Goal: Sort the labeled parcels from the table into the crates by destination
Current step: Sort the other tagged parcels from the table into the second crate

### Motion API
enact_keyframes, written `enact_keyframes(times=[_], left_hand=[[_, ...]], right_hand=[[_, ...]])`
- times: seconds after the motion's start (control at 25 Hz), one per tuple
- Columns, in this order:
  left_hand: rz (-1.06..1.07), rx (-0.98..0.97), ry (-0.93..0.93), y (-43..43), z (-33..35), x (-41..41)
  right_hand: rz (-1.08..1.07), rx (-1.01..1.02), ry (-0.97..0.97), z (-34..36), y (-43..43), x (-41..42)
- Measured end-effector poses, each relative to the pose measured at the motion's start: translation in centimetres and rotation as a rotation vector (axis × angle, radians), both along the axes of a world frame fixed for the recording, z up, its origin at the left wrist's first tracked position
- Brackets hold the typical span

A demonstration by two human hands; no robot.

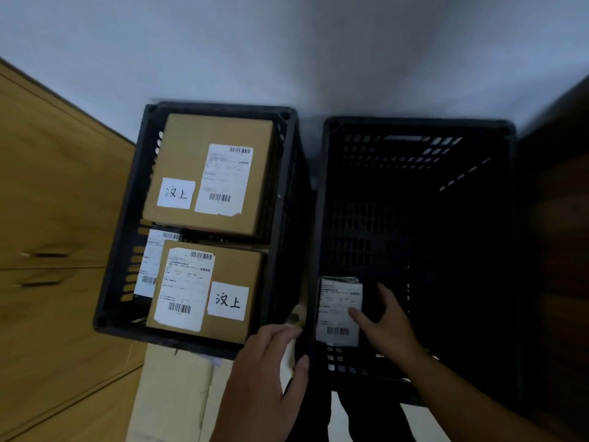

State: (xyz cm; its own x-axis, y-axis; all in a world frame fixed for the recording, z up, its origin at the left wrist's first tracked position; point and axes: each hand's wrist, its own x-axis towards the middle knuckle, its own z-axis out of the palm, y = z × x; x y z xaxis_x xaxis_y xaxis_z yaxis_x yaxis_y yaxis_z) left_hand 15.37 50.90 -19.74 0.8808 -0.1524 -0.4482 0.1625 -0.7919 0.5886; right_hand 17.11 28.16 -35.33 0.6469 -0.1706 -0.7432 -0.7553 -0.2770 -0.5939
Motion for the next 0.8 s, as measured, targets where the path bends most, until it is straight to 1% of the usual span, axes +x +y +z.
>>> enact_keyframes(times=[0.12,0.28,0.36,0.48,0.6,0.8], left_hand=[[-0.074,-0.008,-0.054,-1.0,4.6,1.2],[-0.192,-0.033,-0.199,-3.6,10.2,3.3],[-0.266,-0.048,-0.255,-5.1,12.9,3.8],[-0.416,-0.100,-0.348,-7.8,16.8,3.5],[-0.554,-0.164,-0.420,-11.4,19.8,2.6],[-0.788,-0.265,-0.470,-20.0,23.2,-0.6]], right_hand=[[0.074,-0.132,-0.156,8.7,-1.7,0.1],[0.193,-0.362,-0.422,21.1,-3.7,-0.8],[0.205,-0.464,-0.518,26.8,-4.2,-2.3],[0.094,-0.546,-0.605,34.1,-5.3,-6.4],[-0.105,-0.573,-0.663,39.0,-7.5,-11.0],[-0.364,-0.717,-0.636,42.7,-12.0,-19.4]])
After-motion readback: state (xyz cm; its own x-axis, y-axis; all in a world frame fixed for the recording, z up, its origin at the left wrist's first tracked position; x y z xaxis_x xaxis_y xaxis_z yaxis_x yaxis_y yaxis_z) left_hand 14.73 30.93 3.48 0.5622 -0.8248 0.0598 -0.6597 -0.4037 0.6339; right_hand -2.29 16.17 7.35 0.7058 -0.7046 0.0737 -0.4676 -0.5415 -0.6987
